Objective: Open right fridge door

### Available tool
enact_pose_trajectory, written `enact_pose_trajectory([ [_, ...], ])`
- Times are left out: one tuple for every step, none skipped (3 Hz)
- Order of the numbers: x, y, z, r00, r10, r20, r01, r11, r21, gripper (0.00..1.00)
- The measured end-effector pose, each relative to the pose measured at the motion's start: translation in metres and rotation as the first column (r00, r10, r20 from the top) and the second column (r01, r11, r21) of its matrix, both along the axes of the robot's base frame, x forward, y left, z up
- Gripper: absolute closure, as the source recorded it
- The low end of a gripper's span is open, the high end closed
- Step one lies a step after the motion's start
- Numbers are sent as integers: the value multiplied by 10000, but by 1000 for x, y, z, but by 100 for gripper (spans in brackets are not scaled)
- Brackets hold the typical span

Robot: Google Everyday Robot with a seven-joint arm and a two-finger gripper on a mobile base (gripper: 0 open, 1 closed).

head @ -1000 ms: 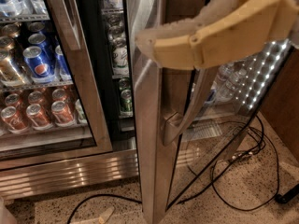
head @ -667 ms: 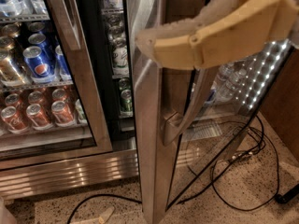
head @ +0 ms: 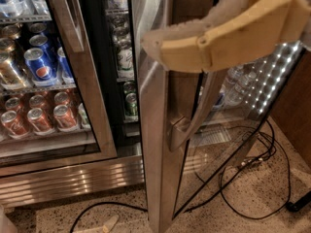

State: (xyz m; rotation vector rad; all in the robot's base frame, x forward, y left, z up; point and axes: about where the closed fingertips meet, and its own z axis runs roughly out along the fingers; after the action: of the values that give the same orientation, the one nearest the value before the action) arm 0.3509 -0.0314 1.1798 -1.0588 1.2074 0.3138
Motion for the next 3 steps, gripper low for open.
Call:
enact_pose_trajectory([
  [0, 0, 0, 10000, 0, 0, 0, 10000, 0, 0],
  [0, 0, 0, 10000, 0, 0, 0, 10000, 0, 0],
  [0, 0, 0, 10000, 0, 0, 0, 10000, 0, 0],
])
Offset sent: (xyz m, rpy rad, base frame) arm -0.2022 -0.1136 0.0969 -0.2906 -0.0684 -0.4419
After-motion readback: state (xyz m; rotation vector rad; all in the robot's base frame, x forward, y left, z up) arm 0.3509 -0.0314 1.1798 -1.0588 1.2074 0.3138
